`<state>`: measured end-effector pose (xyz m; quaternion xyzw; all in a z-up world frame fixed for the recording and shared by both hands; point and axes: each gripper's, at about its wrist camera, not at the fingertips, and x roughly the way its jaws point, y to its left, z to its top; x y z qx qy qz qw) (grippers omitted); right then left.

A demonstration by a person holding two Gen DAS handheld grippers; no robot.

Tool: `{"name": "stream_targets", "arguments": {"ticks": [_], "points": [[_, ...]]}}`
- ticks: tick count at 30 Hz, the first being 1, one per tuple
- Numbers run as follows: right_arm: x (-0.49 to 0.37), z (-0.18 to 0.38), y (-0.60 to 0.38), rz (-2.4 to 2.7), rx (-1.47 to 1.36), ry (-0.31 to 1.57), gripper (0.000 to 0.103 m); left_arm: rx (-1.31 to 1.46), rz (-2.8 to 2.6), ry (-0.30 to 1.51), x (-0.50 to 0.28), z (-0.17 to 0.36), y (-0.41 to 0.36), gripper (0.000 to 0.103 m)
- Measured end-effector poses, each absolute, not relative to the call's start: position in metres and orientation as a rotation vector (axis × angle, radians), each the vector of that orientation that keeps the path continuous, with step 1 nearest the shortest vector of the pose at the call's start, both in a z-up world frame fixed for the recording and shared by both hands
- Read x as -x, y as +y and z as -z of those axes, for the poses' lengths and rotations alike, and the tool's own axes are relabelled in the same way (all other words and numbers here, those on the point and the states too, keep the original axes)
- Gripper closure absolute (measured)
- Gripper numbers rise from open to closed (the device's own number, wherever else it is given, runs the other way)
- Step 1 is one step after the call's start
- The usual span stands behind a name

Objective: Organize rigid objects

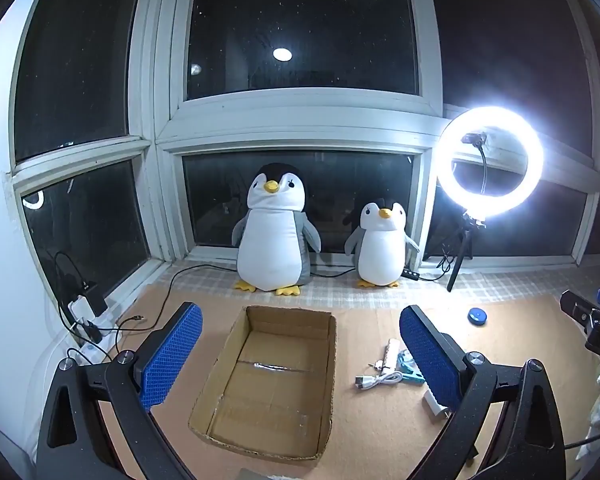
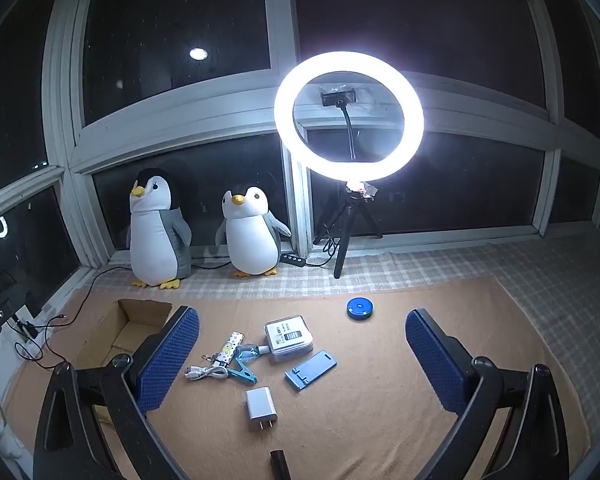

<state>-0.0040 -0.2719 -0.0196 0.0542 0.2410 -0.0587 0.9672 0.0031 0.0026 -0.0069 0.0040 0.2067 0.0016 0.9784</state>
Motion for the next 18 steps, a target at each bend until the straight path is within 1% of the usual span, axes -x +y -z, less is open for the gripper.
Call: {"name": "stream_targets", "arguments": {"ticks": [18], "points": [[0.0021, 0.0218, -0.2693, 0.117, -0.108, 0.497, 0.001, -0.008, -0.001, 0.424, -0.0029, 0.0074, 0.0002, 0.002]]}}
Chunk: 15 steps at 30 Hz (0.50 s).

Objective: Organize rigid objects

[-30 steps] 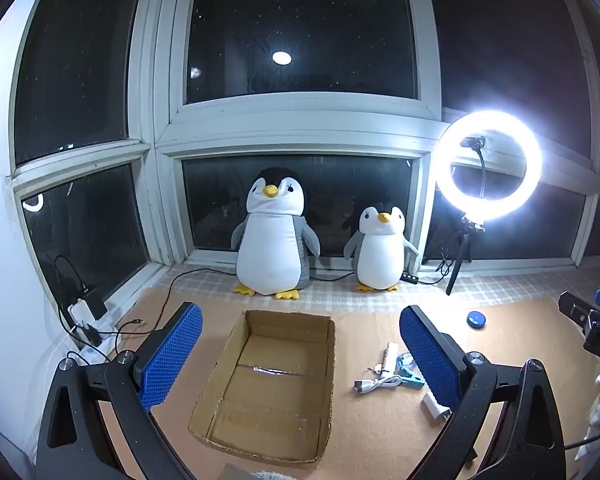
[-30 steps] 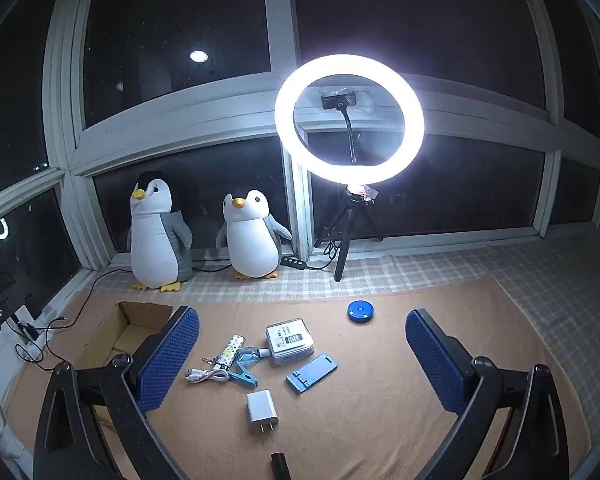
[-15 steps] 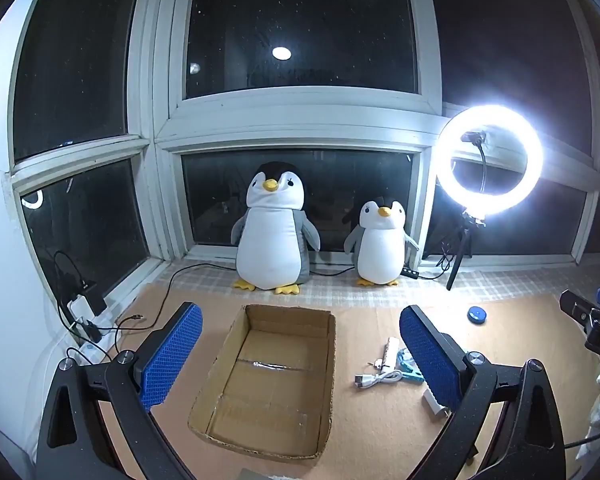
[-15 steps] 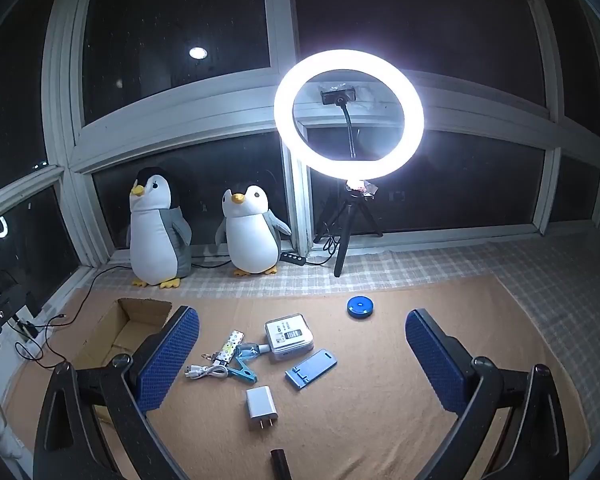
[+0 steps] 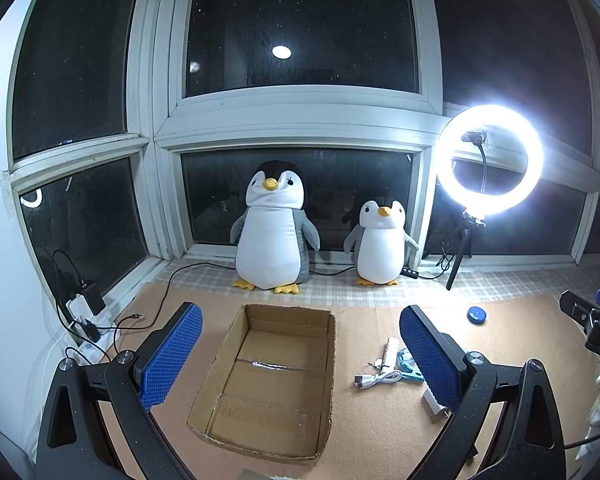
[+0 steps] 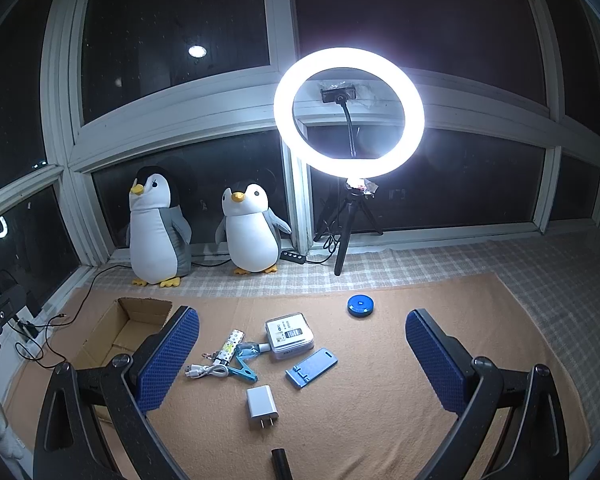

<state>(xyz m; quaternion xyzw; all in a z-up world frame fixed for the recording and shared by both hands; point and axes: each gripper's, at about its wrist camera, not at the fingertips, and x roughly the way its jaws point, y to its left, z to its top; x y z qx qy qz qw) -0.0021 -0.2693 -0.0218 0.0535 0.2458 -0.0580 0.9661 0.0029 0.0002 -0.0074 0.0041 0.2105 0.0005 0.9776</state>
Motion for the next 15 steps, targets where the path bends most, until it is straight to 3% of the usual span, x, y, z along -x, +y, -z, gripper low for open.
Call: {"name": "stream_targets", "arguments": {"ticks": [15], "points": [[0.0013, 0.0250, -0.2698, 0.121, -0.110, 0.508, 0.001, -0.008, 0.002, 0.433, -0.0064, 0.0080, -0.0030, 0.002]]}}
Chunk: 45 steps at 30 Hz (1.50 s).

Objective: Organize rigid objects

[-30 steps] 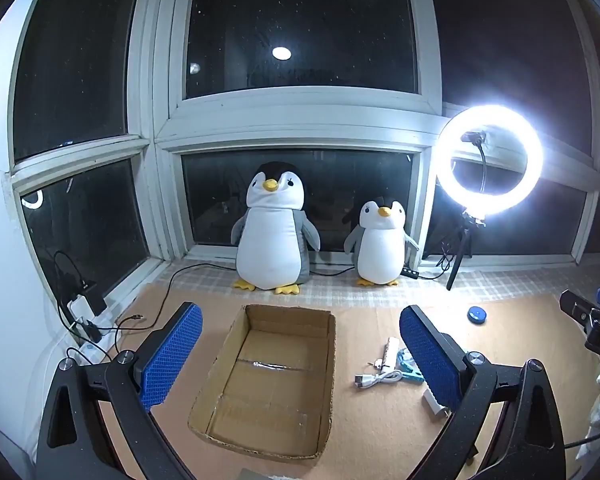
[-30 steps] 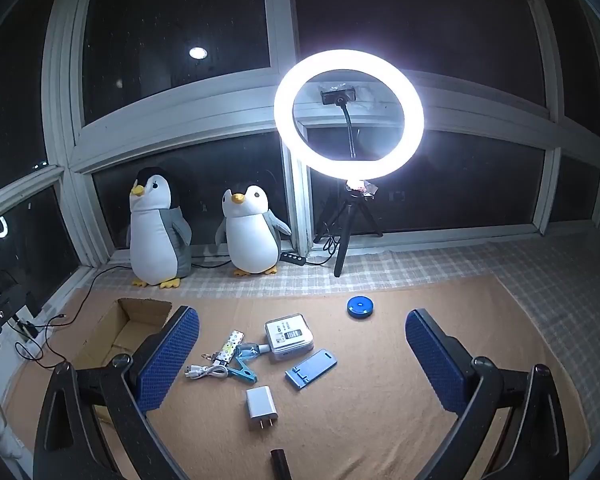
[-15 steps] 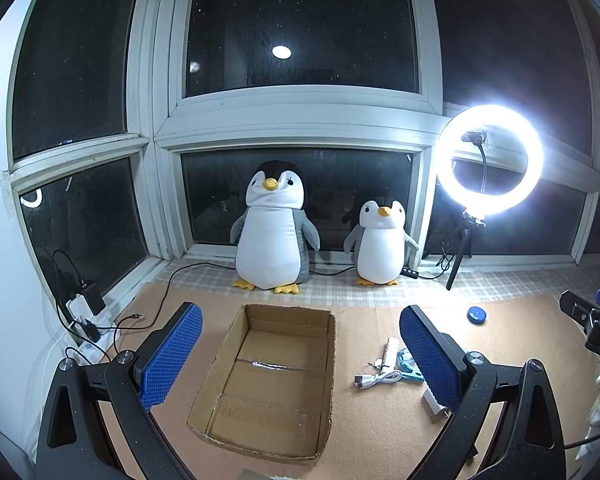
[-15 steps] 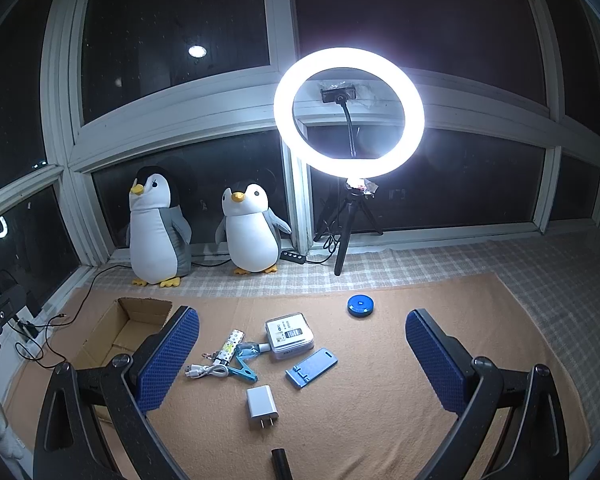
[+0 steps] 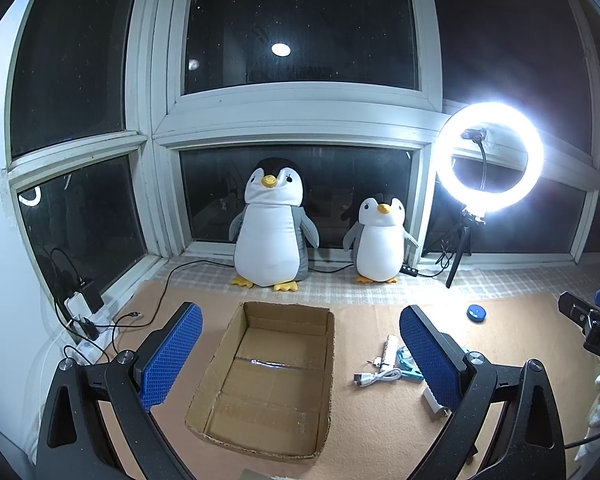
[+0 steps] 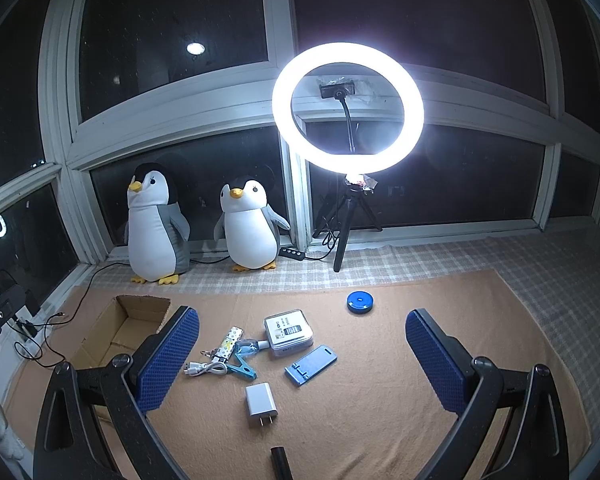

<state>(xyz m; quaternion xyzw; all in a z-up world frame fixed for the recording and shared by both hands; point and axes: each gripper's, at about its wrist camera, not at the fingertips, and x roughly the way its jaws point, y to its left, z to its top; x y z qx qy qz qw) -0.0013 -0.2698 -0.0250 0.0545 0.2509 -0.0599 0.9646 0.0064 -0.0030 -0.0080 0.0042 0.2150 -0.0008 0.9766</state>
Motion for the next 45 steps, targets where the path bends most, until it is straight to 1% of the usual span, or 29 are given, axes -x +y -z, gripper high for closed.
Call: {"name": "stream_targets", "arguments": {"ticks": [45], "points": [[-0.0043, 0.0317, -0.2696, 0.124, -0.112, 0.549, 0.001, -0.007, 0.005, 0.449, -0.0109, 0.0097, -0.0020, 0.002]]}}
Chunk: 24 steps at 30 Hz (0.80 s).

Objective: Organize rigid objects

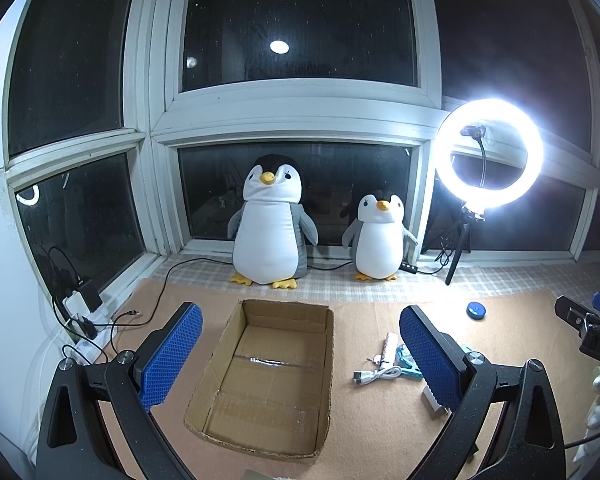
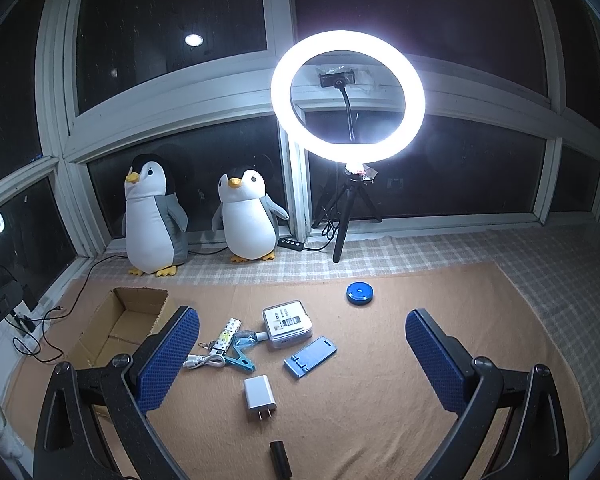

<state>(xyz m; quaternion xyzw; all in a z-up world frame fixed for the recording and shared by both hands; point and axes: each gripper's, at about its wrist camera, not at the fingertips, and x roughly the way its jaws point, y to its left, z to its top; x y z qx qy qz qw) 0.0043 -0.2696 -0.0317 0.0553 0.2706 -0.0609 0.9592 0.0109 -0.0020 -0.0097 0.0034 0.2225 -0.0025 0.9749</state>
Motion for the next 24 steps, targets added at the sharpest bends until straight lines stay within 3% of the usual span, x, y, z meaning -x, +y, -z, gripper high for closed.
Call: {"name": "stream_targets", "arguments": {"ticks": [24], "points": [[-0.030, 0.065, -0.282, 0.080, -0.157, 0.685, 0.001, 0.018, -0.077, 0.662, -0.040, 0.072, 0.056, 0.002]]}}
